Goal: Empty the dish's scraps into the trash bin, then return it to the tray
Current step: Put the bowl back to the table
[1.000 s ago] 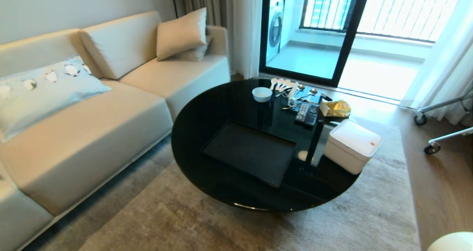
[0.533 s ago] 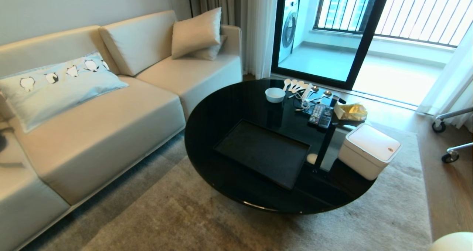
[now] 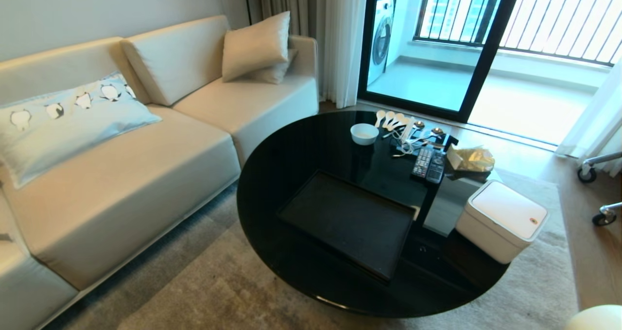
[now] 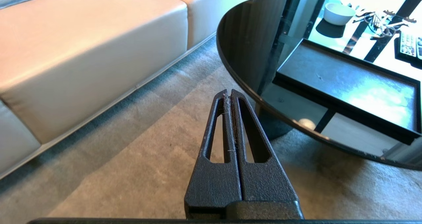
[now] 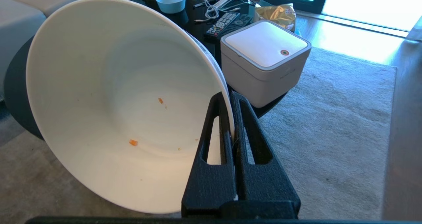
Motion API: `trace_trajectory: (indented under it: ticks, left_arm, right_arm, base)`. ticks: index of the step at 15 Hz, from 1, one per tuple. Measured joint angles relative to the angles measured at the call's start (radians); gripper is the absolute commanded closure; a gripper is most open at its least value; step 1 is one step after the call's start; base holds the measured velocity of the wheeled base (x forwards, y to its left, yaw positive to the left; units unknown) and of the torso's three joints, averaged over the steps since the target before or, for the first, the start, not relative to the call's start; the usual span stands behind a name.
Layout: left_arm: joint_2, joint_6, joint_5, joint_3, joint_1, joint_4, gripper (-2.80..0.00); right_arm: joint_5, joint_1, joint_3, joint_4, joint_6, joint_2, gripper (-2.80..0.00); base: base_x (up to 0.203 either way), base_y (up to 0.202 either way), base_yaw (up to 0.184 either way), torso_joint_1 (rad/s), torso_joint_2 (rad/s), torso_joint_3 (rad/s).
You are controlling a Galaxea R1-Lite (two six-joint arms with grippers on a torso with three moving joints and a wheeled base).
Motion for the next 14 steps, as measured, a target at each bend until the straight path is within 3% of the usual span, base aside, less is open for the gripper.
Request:
trace_trajectory:
  ticks: [4, 11, 14]
  left_arm:
    - [0.000, 0.000, 0.000, 0.000, 0.000, 0.000, 0.00]
    - [0.000, -0.001, 0.000, 0.000, 0.000, 0.000, 0.00]
    - [0.000, 0.000, 0.000, 0.000, 0.000, 0.000, 0.00]
  right_arm:
    - [0.000, 0.000, 0.000, 0.000, 0.000, 0.000, 0.00]
    - [-0.001, 0.000, 0.000, 0.002, -0.005, 0.000, 0.00]
    - [0.025, 0.000, -0.003, -0.003, -0.052, 0.000, 0.00]
  base:
    - [0.163, 0.000, 0.002, 0.007, 0.00, 0.002]
    - [0.000, 0.000, 0.000, 0.000, 0.00, 0.000]
    - [0.000, 0.000, 0.000, 0.000, 0.00, 0.000]
